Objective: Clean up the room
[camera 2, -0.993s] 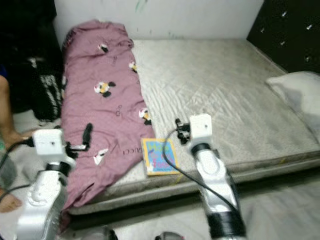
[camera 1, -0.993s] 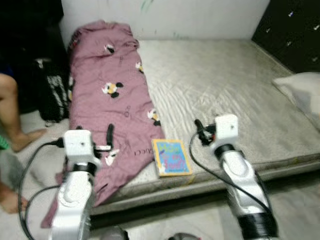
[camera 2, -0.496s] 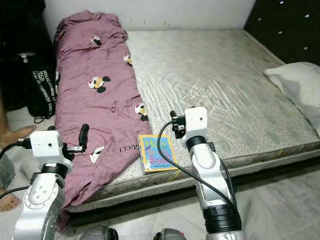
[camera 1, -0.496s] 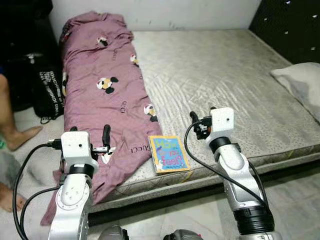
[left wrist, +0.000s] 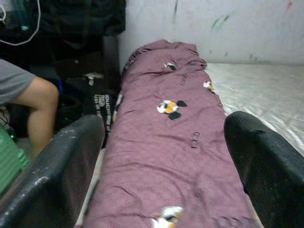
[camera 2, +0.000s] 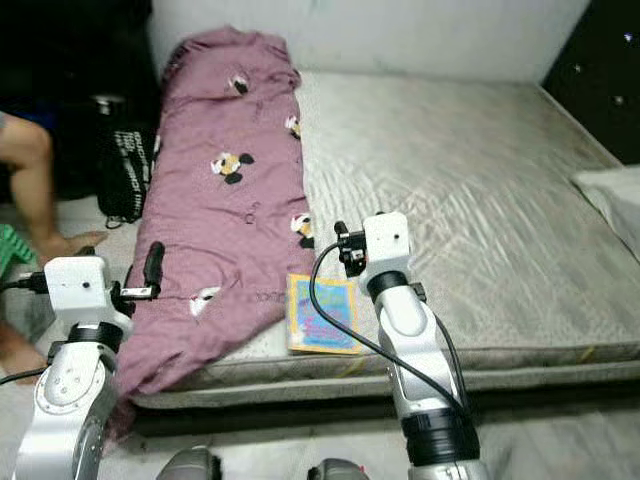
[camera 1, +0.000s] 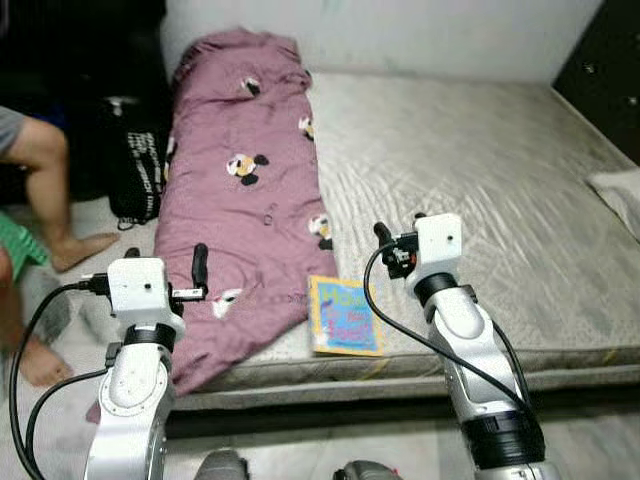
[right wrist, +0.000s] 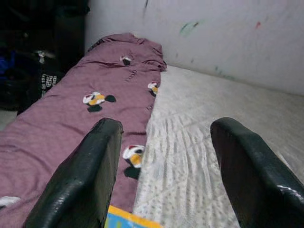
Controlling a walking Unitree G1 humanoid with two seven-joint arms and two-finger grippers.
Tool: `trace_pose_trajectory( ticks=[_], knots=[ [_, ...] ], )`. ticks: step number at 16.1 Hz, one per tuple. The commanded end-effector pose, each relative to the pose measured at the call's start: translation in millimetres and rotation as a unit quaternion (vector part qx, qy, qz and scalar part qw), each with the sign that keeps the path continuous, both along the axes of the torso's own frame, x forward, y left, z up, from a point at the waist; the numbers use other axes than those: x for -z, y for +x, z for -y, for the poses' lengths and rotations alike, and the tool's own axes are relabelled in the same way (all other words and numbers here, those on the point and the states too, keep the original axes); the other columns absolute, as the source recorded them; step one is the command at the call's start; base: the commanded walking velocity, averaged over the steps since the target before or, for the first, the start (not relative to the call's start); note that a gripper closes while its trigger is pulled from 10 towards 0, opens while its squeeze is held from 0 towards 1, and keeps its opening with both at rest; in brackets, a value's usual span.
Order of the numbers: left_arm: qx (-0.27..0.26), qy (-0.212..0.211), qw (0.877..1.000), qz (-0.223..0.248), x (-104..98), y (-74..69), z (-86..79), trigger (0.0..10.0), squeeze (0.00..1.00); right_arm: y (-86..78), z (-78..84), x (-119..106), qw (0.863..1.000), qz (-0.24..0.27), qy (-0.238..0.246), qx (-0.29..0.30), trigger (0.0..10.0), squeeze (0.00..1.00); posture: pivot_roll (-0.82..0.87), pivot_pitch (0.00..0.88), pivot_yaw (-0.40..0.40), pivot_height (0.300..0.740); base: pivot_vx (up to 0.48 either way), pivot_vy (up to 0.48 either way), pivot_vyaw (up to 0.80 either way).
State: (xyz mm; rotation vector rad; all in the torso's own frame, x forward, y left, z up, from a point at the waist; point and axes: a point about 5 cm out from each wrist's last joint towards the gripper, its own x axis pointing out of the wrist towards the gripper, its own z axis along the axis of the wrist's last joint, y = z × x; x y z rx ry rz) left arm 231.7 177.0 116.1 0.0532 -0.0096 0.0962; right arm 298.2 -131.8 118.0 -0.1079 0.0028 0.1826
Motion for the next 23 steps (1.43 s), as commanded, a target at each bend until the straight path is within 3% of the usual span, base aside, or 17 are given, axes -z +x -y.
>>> trace_pose_trajectory(
  ticks=[1,11,14,23],
  knots=[
    [0.016,-0.004,1.000,0.007,-2.9,2.8,7.0,10.0,0.00,0.2,8.5,0.3,1.000,-0.001,0.000,0.012,10.0,0.00,-0.04,0.019,-0.085,0.740,0.000,-0.431,0.00],
    [0.028,-0.024,0.999,0.017,-5.1,4.7,11.2,10.0,0.00,-0.3,10.1,2.3,1.000,-0.008,0.010,0.017,10.0,0.00,-0.04,0.006,-0.085,0.740,0.000,0.000,0.00],
    [0.043,-0.029,0.998,0.024,-7.5,4.0,13.1,10.0,0.00,0.3,10.0,2.6,1.000,-0.009,0.012,0.018,10.0,0.00,-0.04,0.004,-0.085,0.740,0.000,0.000,-0.78],
    [0.056,-0.029,0.998,0.027,-8.1,2.7,15.0,10.0,0.00,-0.2,9.9,3.2,1.000,-0.011,0.014,0.018,10.0,0.00,-0.04,0.005,-0.084,0.740,0.283,0.000,0.00]
  ],
)
